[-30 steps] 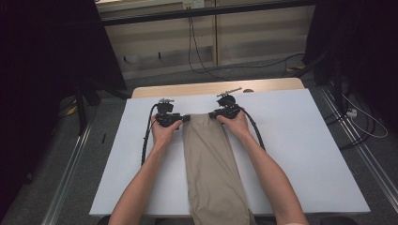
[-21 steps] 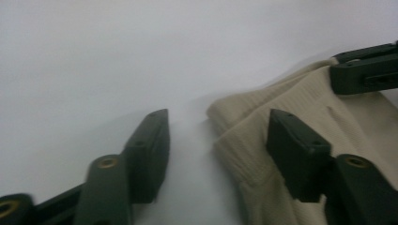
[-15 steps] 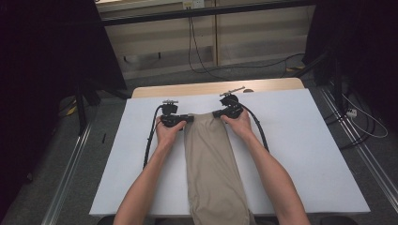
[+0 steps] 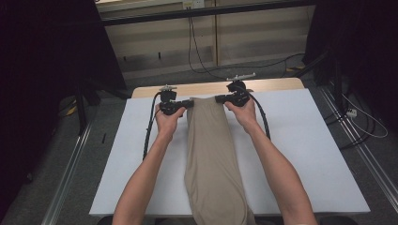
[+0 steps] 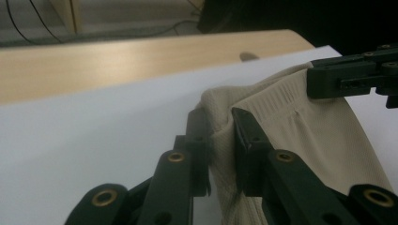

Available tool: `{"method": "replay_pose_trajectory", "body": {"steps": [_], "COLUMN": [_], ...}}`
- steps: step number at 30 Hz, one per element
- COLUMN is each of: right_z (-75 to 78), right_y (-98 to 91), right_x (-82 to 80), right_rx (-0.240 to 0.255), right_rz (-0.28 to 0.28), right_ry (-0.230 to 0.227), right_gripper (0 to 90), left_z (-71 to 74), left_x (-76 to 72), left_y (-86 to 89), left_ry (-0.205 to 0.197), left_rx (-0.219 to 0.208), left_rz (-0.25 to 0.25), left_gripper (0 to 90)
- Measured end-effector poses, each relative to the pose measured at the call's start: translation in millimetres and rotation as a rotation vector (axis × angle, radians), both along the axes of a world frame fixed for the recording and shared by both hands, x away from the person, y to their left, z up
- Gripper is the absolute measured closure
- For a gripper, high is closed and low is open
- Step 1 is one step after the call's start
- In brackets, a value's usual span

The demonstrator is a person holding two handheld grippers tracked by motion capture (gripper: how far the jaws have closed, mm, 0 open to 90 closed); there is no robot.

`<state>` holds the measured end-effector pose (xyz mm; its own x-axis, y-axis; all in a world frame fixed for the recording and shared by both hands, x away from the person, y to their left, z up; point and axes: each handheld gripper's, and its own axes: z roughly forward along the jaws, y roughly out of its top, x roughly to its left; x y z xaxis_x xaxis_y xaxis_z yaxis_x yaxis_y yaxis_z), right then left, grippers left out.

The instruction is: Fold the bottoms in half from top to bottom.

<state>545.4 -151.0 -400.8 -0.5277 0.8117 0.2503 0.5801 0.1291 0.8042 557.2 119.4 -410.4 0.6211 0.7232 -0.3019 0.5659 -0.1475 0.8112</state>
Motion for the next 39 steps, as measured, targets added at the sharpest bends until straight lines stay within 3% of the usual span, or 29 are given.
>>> {"method": "replay_pose_trajectory", "body": {"steps": [1, 6, 11, 13, 14, 15, 16, 18, 21, 28, 31, 37, 38, 39], "right_z": [0.0, 27.6, 45.3, 56.5, 69.4, 69.4, 83.6, 90.3, 99.6, 92.0, 94.7, 104.6, 104.5, 104.5], "right_y": [0.0, -8.2, -15.0, -19.3, -22.7, -22.7, -26.2, -28.3, -34.7, -44.8, -45.3, -51.3, -51.5, -51.5], "right_x": [0.0, 7.8, 11.7, 13.7, 15.3, 15.3, 15.8, 15.1, 10.4, -11.1, -17.5, -43.7, -54.1, -54.1], "right_rx": [0.000, 0.026, 0.044, 0.053, 0.049, 0.049, 0.046, 0.050, 0.060, 0.088, 0.088, 0.113, 0.117, 0.117], "right_rz": [0.000, -0.020, -0.040, -0.049, -0.054, -0.054, -0.059, -0.060, -0.055, -0.044, -0.043, -0.014, 0.004, 0.004], "right_ry": [0.000, -0.051, -0.077, -0.093, -0.118, -0.118, -0.142, -0.155, -0.172, -0.164, -0.172, -0.205, -0.211, -0.211], "right_gripper": [83.2, 83.1, 83.0, 83.0, 83.1, 83.1, 83.0, 83.0, 83.0, 83.0, 83.0, 83.0, 83.0, 83.0], "left_z": [5.1, 34.0, 53.4, 64.8, 71.0, 77.9, 84.9, 96.9, 102.2, 102.5, 107.0, 120.1, 119.8, 119.8], "left_x": [1.5, 14.2, 22.7, 25.8, 27.5, 29.0, 30.0, 30.5, 23.7, 3.1, -2.7, -33.6, -43.2, -43.2], "left_y": [-1.8, -10.1, -16.5, -20.1, -22.3, -24.2, -25.5, -27.0, -28.5, -32.8, -32.5, -29.4, -26.5, -26.5], "left_ry": [-0.016, -0.090, -0.132, -0.153, -0.162, -0.179, -0.195, -0.220, -0.235, -0.230, -0.236, -0.288, -0.297, -0.297], "left_rx": [-0.001, 0.010, 0.001, -0.010, -0.011, -0.007, -0.007, -0.017, -0.041, -0.001, -0.013, -0.013, -0.018, -0.018], "left_rz": [0.007, 0.003, -0.016, -0.016, -0.019, -0.023, -0.028, -0.047, -0.073, -0.118, -0.128, -0.184, -0.197, -0.197], "left_gripper": [78.1, 77.9, 77.7, 77.6, 77.6, 77.6, 77.3, 76.9, 76.3, 76.1, 76.0, 75.9, 75.9, 75.9]}}
